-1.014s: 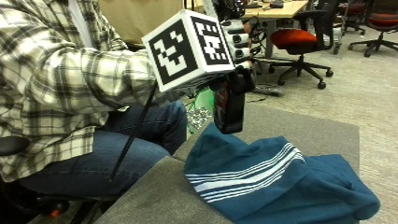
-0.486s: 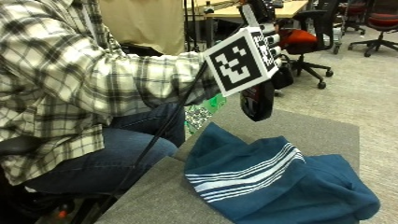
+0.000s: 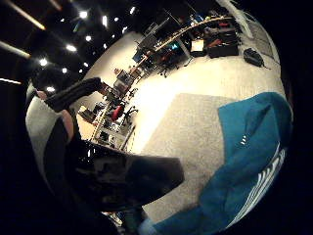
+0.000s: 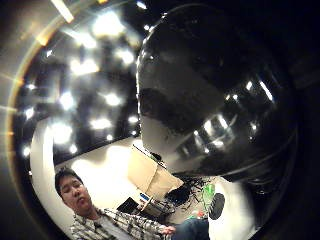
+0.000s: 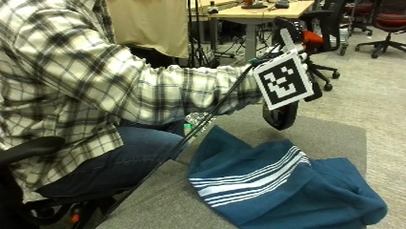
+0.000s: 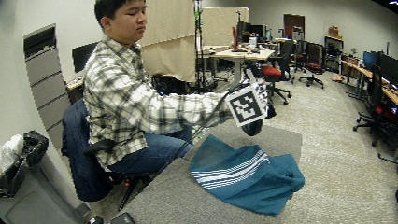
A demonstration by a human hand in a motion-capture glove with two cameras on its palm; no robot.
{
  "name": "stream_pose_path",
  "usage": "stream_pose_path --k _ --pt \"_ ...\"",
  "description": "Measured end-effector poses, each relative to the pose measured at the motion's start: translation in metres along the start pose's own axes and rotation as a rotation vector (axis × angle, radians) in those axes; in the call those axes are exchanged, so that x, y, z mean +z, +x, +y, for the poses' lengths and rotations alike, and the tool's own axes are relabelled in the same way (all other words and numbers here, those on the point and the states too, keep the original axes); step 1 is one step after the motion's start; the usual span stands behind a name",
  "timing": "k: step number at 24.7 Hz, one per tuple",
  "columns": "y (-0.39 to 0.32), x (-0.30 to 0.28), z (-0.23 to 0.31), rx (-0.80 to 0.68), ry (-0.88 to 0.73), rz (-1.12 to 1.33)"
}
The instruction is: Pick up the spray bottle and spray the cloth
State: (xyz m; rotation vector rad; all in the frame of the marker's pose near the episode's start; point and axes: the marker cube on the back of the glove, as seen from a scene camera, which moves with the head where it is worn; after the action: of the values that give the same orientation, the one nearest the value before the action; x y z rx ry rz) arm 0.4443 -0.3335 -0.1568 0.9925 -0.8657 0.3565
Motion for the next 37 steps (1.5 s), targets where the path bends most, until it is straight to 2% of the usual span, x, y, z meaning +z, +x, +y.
stream_pose_path --k 10,22,37 --pt "0.042 0.030 0.005 0.000 -0.079 0.070" --pt "0.050 0.035 0.004 -0.020 -0.103 0.105" --pt "0.051 0.028 0.014 0.014 -0.254 0.134"
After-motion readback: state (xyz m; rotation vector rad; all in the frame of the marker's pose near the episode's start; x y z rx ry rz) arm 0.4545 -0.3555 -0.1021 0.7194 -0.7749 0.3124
